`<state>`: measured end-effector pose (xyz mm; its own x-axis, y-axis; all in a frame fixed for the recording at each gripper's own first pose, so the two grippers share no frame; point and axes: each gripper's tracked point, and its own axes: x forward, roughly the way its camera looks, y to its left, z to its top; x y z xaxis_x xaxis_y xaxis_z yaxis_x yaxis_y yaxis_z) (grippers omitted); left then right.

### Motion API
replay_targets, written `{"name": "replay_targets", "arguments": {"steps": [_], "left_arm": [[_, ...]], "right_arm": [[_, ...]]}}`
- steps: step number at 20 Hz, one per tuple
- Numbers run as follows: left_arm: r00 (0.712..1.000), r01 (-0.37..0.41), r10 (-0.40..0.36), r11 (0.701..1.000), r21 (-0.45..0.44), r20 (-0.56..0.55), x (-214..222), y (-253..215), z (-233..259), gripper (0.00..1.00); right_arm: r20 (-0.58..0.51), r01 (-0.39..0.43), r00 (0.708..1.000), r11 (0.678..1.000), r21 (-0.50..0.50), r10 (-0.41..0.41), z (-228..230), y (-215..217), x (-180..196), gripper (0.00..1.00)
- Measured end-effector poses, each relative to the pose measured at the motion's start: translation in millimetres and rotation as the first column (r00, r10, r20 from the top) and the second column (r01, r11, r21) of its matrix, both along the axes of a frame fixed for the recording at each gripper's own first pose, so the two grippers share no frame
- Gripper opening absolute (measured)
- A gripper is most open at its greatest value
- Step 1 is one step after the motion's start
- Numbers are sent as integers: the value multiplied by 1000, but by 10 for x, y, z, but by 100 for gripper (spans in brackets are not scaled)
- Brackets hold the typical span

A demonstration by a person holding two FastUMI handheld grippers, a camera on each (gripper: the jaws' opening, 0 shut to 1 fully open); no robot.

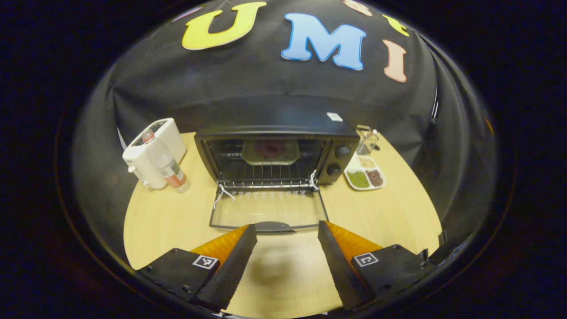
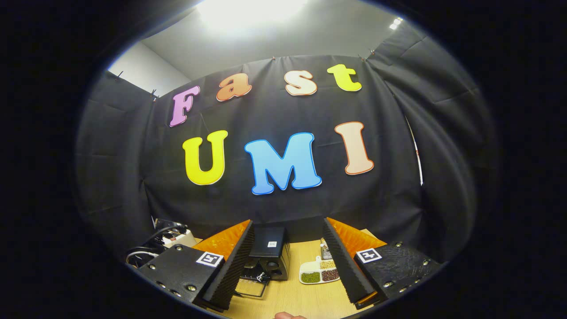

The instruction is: Open the electric oven with the left hand, put the food in, and close the electric oven.

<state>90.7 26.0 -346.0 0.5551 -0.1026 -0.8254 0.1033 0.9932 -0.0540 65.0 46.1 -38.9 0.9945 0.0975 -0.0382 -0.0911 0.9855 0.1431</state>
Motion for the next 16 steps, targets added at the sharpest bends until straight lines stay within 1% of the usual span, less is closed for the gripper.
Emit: {"name": "replay_targets", "arguments": {"steps": [1,4,5,6,7,11,12,13,14,15,16], "left_arm": [[1000,5,-4,1000,12,-30,-24,26,-103,92],[992,2,-1,1000,9,-123,-70,36,-421,92],[987,-5,6,1000,3,-159,-95,42,-532,99],[983,-15,16,1000,7,-185,-94,63,-635,99],[979,-20,22,1000,12,-204,-82,82,-728,95],[964,-18,29,999,45,-265,-26,155,-1016,95],[960,-15,28,999,49,-279,-13,162,-1082,99],[953,-13,27,999,48,-300,-33,157,-1140,99],[946,-11,26,999,48,-322,-52,153,-1191,95],[942,-1,21,998,58,-336,-63,173,-1248,99],[939,11,16,997,74,-343,-57,197,-1290,98]], "right_arm": [[-3,5,1000,1000,-3,-5,-32,-17,17,94],[-22,32,999,999,-17,-32,-117,-117,33,94],[-29,41,999,999,-20,-41,-146,-148,41,94],[-36,50,998,999,-20,-50,-161,-184,30,94],[-42,60,997,998,-18,-60,-173,-180,36,94],[-63,97,993,995,-17,-98,-208,-230,26,94],[-66,106,992,994,-21,-107,-209,-249,20,94],[-69,113,991,993,-25,-115,-192,-253,8,94],[-72,121,990,992,-27,-123,-200,-270,10,94],[-76,127,989,992,-28,-128,-207,-288,9,94],[-79,131,988,991,-28,-133,-217,-323,10,94]]}}
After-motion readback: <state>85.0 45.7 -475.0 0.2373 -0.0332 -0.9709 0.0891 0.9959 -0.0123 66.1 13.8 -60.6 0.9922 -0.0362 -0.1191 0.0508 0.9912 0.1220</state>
